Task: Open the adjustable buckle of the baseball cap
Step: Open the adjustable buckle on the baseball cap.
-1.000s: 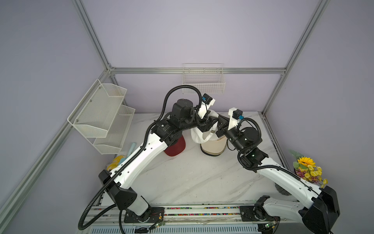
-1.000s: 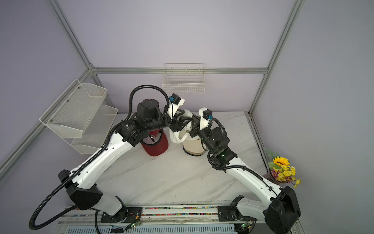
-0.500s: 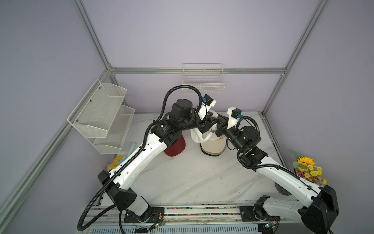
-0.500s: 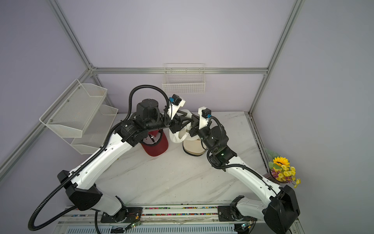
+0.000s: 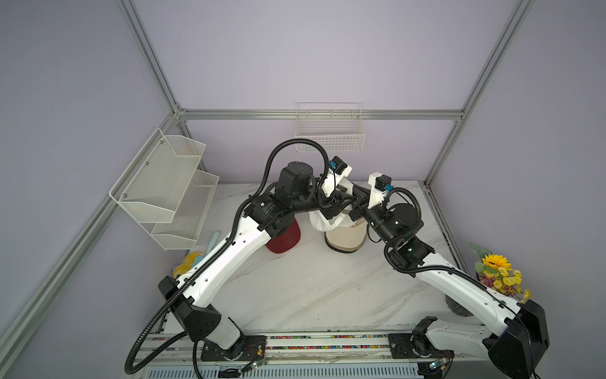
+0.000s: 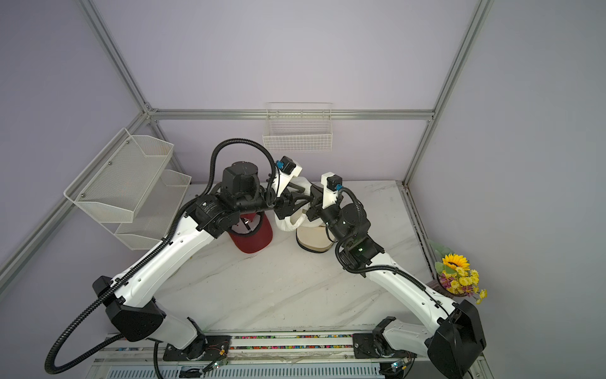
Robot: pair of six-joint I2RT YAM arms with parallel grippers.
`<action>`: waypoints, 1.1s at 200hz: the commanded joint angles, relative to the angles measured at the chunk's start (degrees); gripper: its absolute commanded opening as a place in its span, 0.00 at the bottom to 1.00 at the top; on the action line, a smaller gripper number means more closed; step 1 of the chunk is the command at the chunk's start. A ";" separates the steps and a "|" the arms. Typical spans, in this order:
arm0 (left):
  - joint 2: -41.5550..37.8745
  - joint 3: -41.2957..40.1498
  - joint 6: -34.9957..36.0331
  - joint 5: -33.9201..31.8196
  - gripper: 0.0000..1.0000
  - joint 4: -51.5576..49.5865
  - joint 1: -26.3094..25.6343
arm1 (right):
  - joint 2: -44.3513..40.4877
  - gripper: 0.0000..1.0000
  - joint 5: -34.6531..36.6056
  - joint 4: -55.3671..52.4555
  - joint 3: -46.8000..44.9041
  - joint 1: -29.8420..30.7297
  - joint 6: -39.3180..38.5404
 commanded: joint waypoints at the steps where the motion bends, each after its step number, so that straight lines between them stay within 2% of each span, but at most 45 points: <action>1: -0.06 2.11 0.48 1.42 0.42 0.04 -0.15 | -1.09 0.00 0.32 1.41 2.04 -0.14 0.28; 28: 0.91 2.74 0.56 2.30 0.39 -0.15 -0.24 | -1.37 0.00 0.12 1.22 2.06 -0.12 0.42; 63: 1.73 3.26 0.82 3.66 0.31 -0.39 -0.21 | -1.52 0.00 0.22 0.85 2.20 -0.19 0.44; 131: 1.06 2.87 1.45 2.71 0.00 -0.70 -0.20 | -1.56 0.00 0.41 0.42 2.27 -0.21 0.33; 172: -0.82 1.27 1.97 2.15 0.00 -0.75 -0.22 | -1.57 0.00 3.58 -0.92 2.80 -0.20 0.67; 194: -2.40 -0.37 2.09 1.94 0.00 -0.68 -0.22 | -0.03 0.00 5.56 -5.64 6.18 -0.79 1.53; 220: -5.60 -4.50 2.05 2.05 0.00 -0.21 -0.25 | 1.84 0.00 2.93 -10.31 11.01 -3.56 4.65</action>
